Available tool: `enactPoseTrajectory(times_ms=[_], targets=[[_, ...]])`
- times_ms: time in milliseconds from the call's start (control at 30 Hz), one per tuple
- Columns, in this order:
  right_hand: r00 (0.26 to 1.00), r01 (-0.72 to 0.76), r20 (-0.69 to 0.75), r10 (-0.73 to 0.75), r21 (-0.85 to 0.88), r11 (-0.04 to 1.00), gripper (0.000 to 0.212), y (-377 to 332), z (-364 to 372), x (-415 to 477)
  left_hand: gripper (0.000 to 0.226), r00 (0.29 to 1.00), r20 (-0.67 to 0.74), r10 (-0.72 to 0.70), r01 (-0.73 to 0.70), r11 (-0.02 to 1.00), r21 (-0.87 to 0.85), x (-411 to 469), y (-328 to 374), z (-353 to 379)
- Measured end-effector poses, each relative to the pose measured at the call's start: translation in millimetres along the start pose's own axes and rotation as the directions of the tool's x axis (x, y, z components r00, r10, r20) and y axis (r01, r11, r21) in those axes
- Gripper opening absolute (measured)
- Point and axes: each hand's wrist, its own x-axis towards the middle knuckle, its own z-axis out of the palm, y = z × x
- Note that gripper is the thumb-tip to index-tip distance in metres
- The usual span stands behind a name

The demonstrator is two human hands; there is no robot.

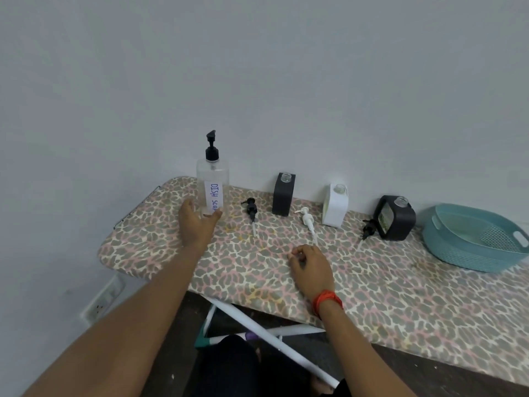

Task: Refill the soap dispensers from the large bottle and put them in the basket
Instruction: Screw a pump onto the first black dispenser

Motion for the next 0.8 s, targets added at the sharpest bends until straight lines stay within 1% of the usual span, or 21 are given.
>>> enactPoseTrajectory(times_ms=[67, 100, 133, 200, 267, 333, 367, 433, 567, 633, 700, 800], targets=[[0.999, -0.035, -0.019, 0.036, 0.028, 0.999, 0.009, -5.4, -2.5, -1.3, 0.07, 0.996, -0.056, 0.065, -0.063, 0.997, 0.042, -26.7, -4.8, -6.6], [0.998, -0.058, -0.036, 0.06, 0.056, 0.997, 0.008, -10.2, -4.3, -1.4, 0.063, 0.993, -0.055, 0.102, -0.097, 0.992, 0.084, -38.8, -8.6, -8.9], [0.995, -0.078, -0.047, 0.082, 0.09, 0.993, 0.008, -16.7, -6.1, -0.4, 0.059, 0.99, -0.029, 0.138, -0.133, 0.981, 0.142, -47.9, -14.6, -10.0], [0.996, -0.072, -0.035, 0.077, 0.129, 0.989, 0.009, -31.8, -6.5, 9.9, 0.056, 0.978, 0.085, 0.189, -0.206, 0.933, 0.294, -57.7, -28.4, -9.4], [0.999, -0.027, 0.032, 0.024, 0.109, 0.994, 0.02, -52.6, -2.2, 31.0, 0.048, 0.958, 0.187, 0.217, -0.278, 0.861, 0.426, -57.8, -38.2, -7.6], [0.987, 0.021, 0.162, -0.025, 0.027, 0.999, 0.039, -73.8, 9.5, 60.4, 0.043, 0.947, 0.22, 0.235, -0.314, 0.817, 0.483, -58.0, -39.8, -5.6], [0.973, 0.041, 0.23, -0.031, -0.039, 0.998, 0.046, -85.7, 15.8, 74.9, 0.043, 0.944, 0.218, 0.248, -0.327, 0.803, 0.499, -58.0, -39.3, -4.4], [0.946, 0.061, 0.325, -0.013, -0.14, 0.988, 0.049, -106.9, 30.1, 102.1, 0.044, 0.94, 0.209, 0.27, -0.341, 0.787, 0.515, -57.8, -39.1, -3.1], [0.927, 0.023, 0.371, 0.053, -0.197, 0.98, 0.04, -130.3, 53.0, 133.8, 0.044, 0.934, 0.193, 0.301, -0.357, 0.763, 0.539, -53.8, -43.1, -1.3], [0.931, -0.011, 0.354, 0.091, -0.222, 0.975, 0.038, -131.1, 59.6, 138.1, 0.043, 0.934, 0.185, 0.305, -0.356, 0.758, 0.546, -54.1, -42.6, 0.0], [0.948, -0.046, 0.298, 0.111, -0.217, 0.975, 0.035, -126.8, 62.8, 137.9, 0.042, 0.932, 0.184, 0.313, -0.362, 0.753, 0.55, -54.6, -40.6, 0.9], [0.965, -0.099, 0.226, 0.131, -0.146, 0.984, 0.026, -116.5, 61.6, 128.5, 0.042, 0.93, 0.183, 0.32, -0.368, 0.77, 0.522, -55.5, -39.0, 0.6]])
